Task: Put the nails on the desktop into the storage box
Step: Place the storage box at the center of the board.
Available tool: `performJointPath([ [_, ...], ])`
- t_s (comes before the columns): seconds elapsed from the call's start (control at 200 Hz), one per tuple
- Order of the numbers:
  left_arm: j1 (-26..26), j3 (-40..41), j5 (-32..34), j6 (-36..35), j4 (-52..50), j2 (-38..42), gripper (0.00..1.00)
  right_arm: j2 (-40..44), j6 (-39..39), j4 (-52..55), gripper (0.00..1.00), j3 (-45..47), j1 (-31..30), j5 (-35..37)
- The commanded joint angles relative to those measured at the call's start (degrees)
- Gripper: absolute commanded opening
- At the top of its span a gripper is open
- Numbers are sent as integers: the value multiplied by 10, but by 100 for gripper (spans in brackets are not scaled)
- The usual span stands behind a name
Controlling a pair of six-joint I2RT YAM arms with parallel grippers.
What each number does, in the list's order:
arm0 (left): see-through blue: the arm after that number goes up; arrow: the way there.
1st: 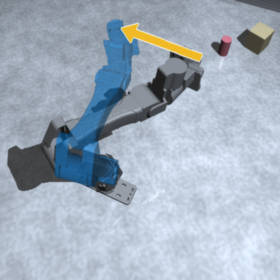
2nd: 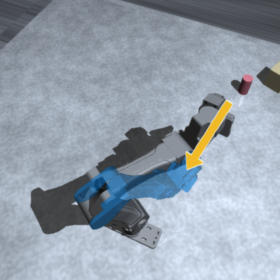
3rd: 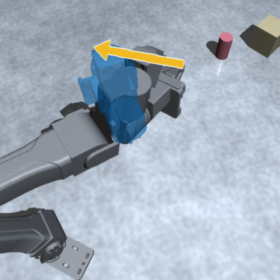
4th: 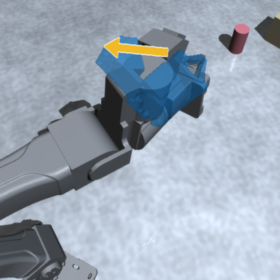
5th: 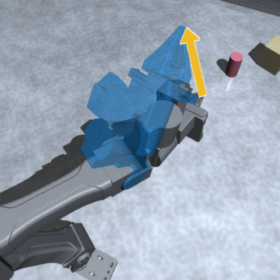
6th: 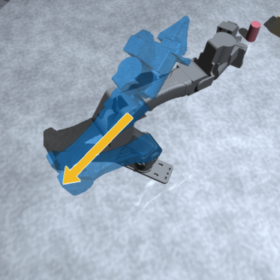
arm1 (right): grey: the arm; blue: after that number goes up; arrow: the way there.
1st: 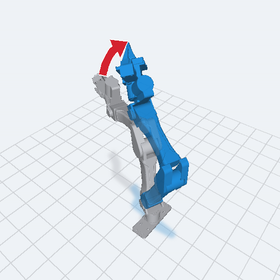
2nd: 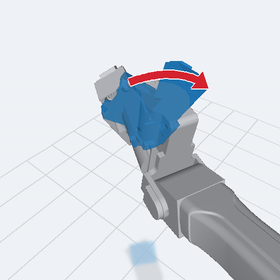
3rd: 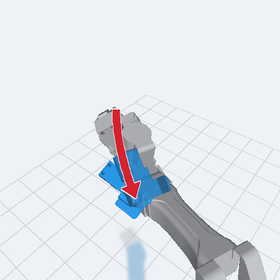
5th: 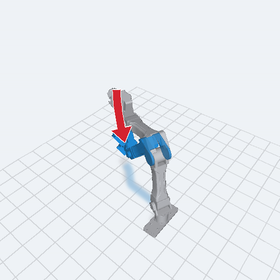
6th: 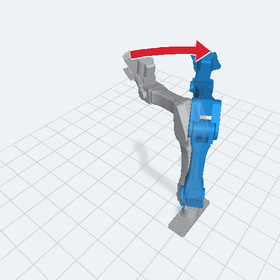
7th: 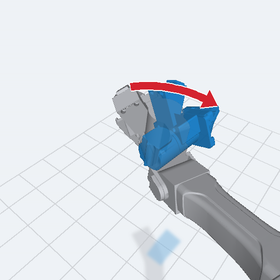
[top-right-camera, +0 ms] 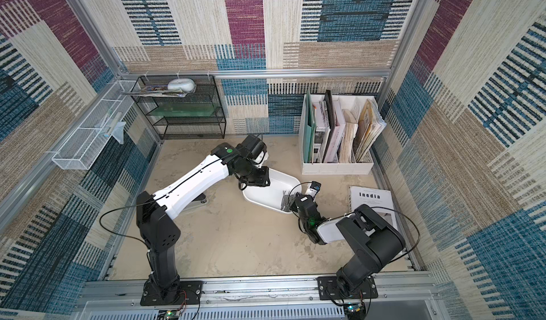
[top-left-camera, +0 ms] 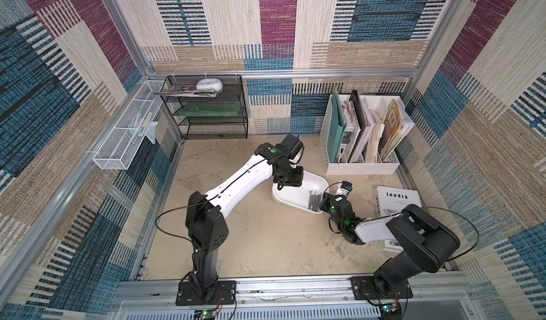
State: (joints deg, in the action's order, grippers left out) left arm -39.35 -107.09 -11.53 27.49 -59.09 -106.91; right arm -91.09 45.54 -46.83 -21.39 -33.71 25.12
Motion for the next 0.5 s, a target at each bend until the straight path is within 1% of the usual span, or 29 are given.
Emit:
performJointPath([
  [0.0, 13, 50, 14, -8, -6, 56, 36, -13, 0, 7, 0, -9, 13, -24],
  [0.09, 28, 135, 30, -4, 13, 123, 36, -27, 28, -32, 0, 7, 19, -36],
  [0.15, 40, 204, 37, 6, 34, 172, 36, -45, 31, -65, 0, 16, 28, -62],
  [0.265, 61, 332, 46, 30, 75, 256, 36, -54, 0, -104, 0, 15, 30, -99],
  [0.371, 73, 416, 64, 46, 89, 326, 36, -44, -53, -52, 0, -21, 25, -128],
  [0.496, 80, 488, 86, 67, 92, 405, 36, -29, -78, -23, 0, -35, 22, -148],
])
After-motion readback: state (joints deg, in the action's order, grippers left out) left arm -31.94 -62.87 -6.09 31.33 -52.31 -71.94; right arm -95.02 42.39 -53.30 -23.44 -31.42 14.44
